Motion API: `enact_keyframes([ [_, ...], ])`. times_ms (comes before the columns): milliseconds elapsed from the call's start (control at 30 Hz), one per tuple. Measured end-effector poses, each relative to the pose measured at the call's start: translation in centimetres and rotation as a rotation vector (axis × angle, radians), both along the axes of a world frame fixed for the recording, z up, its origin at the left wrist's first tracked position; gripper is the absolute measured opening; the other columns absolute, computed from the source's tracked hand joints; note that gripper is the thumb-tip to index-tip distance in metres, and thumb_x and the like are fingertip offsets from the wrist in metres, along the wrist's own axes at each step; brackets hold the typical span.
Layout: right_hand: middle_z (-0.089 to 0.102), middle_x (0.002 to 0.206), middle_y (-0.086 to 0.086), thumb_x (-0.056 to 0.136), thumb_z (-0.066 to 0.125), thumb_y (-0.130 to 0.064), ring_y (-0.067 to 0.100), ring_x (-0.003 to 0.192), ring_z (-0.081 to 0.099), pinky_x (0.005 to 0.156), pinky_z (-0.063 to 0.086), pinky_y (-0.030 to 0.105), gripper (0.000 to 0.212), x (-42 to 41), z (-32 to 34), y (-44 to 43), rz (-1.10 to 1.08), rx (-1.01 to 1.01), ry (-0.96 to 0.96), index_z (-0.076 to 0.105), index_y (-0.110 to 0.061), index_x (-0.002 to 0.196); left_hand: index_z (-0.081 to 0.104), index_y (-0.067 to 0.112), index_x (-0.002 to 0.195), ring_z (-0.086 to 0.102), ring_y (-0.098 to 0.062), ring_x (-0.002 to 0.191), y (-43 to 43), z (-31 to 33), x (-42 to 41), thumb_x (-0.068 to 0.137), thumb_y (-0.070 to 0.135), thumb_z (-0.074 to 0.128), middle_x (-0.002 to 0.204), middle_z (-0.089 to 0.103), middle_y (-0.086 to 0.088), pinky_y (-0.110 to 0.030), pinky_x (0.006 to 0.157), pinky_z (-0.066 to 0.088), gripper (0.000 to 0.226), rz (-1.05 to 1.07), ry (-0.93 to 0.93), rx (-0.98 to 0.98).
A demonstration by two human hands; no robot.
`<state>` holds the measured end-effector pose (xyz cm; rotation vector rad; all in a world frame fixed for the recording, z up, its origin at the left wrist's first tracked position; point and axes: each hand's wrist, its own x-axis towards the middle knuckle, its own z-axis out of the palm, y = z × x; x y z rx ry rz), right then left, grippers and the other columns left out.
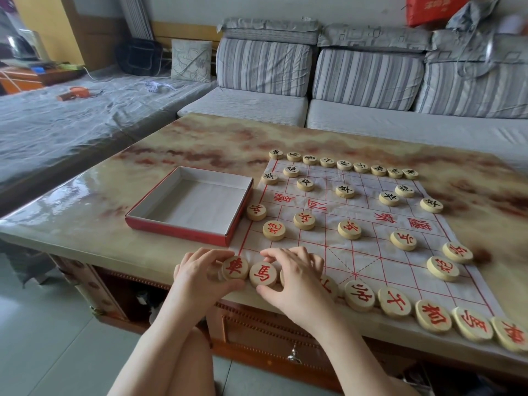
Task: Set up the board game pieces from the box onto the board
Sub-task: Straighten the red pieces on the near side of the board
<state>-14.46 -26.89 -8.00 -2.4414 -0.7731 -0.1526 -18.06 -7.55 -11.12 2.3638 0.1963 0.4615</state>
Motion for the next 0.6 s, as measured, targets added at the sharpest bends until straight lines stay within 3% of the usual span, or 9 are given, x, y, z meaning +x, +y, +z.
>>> enact_keyframes([
  [133,0.041,0.124,-0.021,0.076,0.056,-0.061,0.006,0.12,0.027,0.09,0.012,0.025,0.061,0.19,-0.23,0.06,-0.018,-0.09,-0.073,0.04,-0.036,0.129,0.063,0.042,0.099,0.048,-0.011,0.098,0.01,0.08,0.06,0.049,0.052,0.08,0.089,0.051,0.03,-0.04,0.09,0.042,0.054,0.001,0.012,0.009],
  [333,0.044,0.117,-0.016,0.075,0.055,-0.065,0.009,0.115,0.031,0.088,0.014,0.026,0.056,0.43,-0.54,-0.02,-0.047,-0.146,-0.114,0.05,-0.033,0.12,0.062,0.043,0.099,0.046,-0.008,0.096,0.02,0.09,0.04,0.049,0.053,0.079,0.089,0.05,0.032,-0.036,0.089,0.041,0.054,-0.004,0.014,0.011],
  [600,0.047,0.117,-0.016,0.078,0.055,-0.06,0.01,0.117,0.03,0.087,0.013,0.027,0.051,0.5,-0.63,-0.14,-0.023,-0.123,-0.096,0.049,-0.032,0.119,0.061,0.044,0.098,0.046,-0.007,0.095,0.06,0.22,0.01,0.05,0.052,0.079,0.088,0.05,0.032,-0.035,0.088,0.041,0.052,-0.005,0.016,0.013],
])
